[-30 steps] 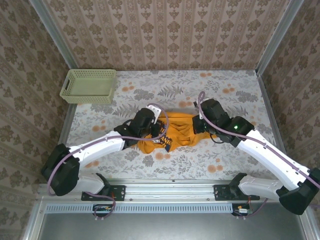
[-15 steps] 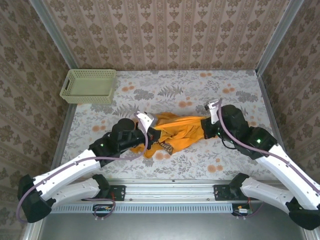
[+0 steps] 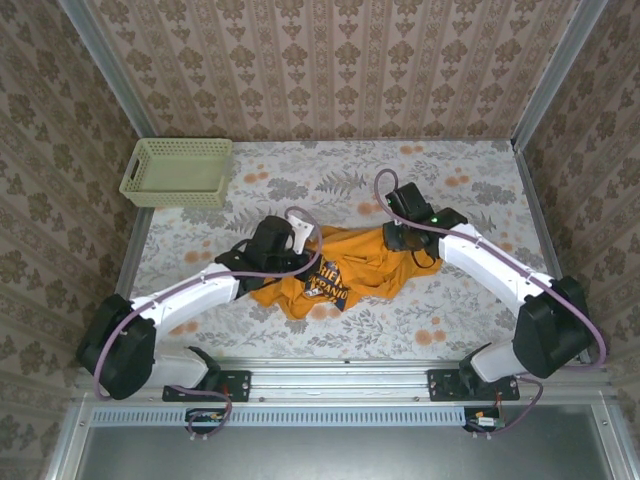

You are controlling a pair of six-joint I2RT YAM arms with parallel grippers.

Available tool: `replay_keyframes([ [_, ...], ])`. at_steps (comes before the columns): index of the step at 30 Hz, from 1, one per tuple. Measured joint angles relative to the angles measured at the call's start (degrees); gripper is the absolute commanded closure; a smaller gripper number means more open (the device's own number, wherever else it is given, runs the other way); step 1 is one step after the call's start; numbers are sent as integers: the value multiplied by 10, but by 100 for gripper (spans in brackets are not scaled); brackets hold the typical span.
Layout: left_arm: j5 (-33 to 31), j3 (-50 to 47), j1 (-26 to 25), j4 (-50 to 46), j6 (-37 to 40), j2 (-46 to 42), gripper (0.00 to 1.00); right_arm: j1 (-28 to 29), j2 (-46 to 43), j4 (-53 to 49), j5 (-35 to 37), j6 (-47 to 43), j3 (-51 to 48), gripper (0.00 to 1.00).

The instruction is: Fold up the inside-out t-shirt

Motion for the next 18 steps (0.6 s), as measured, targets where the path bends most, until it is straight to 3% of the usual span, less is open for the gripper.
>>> replay_keyframes([
  [6, 24, 9, 44, 11, -28, 0, 100, 51, -60, 36, 29, -12, -24, 39],
  [11, 50, 9, 53, 23, -47, 0, 100, 117, -138, 135, -46, -19, -101, 40],
  [18, 66, 15, 53, 27, -60, -4, 100, 143, -70, 227, -108, -16, -123, 46],
])
